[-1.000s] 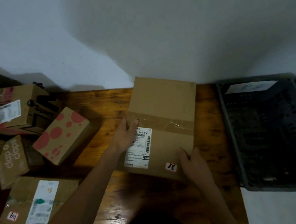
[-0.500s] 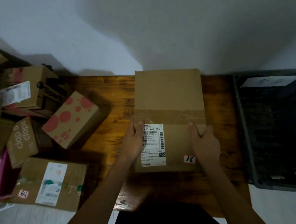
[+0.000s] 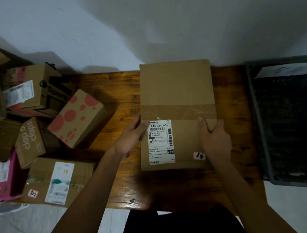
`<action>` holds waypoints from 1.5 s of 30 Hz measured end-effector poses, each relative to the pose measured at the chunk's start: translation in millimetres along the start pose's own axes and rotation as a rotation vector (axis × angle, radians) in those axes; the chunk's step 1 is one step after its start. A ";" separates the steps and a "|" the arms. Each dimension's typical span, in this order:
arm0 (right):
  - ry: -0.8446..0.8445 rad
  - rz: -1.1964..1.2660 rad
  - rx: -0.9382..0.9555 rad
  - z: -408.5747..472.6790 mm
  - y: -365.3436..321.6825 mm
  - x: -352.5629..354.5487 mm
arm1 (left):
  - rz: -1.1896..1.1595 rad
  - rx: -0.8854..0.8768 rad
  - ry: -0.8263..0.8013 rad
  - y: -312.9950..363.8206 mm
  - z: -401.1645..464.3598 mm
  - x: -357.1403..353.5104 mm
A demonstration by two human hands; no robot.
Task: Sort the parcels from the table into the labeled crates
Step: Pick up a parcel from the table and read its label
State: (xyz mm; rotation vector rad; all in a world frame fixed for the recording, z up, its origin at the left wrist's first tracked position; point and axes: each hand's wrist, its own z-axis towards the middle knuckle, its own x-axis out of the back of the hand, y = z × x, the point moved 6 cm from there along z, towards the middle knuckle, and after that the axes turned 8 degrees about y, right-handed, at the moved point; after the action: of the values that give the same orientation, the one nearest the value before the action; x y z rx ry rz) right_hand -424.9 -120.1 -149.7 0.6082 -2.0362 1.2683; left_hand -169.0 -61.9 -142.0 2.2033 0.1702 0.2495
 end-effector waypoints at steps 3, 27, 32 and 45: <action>0.014 -0.016 0.004 1.1 3.9 -0.3 | 0.009 -0.006 -0.014 1.8 -2.0 -3.2; 0.034 -0.036 0.043 3.5 7.0 -2.6 | 0.116 -0.011 -0.081 0.3 -2.3 -0.2; 0.028 -0.008 0.037 2.3 9.3 -2.2 | 0.164 -0.018 -0.095 -5.5 -7.1 1.8; 0.037 -0.012 0.055 5.7 9.9 -4.5 | 0.192 -0.045 -0.113 -15.5 -19.0 -1.0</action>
State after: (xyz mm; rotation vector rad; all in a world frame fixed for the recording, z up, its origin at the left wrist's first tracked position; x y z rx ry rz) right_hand -430.1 -120.8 -160.8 0.6168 -1.9702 1.3228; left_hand -175.0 -38.2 -143.4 2.1840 -0.1090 0.2309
